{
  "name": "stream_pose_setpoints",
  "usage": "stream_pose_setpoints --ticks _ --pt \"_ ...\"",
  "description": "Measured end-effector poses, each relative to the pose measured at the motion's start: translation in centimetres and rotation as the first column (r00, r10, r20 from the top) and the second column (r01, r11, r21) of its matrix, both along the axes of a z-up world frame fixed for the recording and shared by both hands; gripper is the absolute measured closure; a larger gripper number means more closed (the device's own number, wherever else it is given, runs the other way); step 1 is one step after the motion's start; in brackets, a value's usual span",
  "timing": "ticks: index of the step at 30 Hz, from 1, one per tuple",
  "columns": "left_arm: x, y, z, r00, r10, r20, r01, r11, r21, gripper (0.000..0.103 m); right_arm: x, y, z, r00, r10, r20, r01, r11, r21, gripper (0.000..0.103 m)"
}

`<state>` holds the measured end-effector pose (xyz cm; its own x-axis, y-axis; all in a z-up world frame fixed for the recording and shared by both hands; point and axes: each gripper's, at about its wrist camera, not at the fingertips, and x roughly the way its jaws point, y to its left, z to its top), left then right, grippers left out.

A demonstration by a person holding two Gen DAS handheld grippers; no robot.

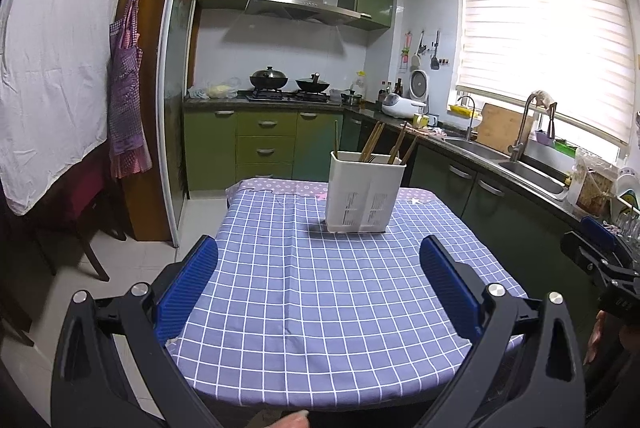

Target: Organize utensils

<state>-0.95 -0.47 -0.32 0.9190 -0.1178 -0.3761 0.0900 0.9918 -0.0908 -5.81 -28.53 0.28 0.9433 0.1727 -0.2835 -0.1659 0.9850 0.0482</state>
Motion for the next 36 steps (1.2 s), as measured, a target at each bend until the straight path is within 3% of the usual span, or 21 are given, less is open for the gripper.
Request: stream_pose_setpoints --ticks 36 --pt "0.3 -1.1 -0.2 0.999 -0.026 -0.038 0.026 0.999 0.018 0.007 0.7 -0.3 -0.7 1.0 0.01 -0.015 -0.01 1.0 -0.003 0.005"
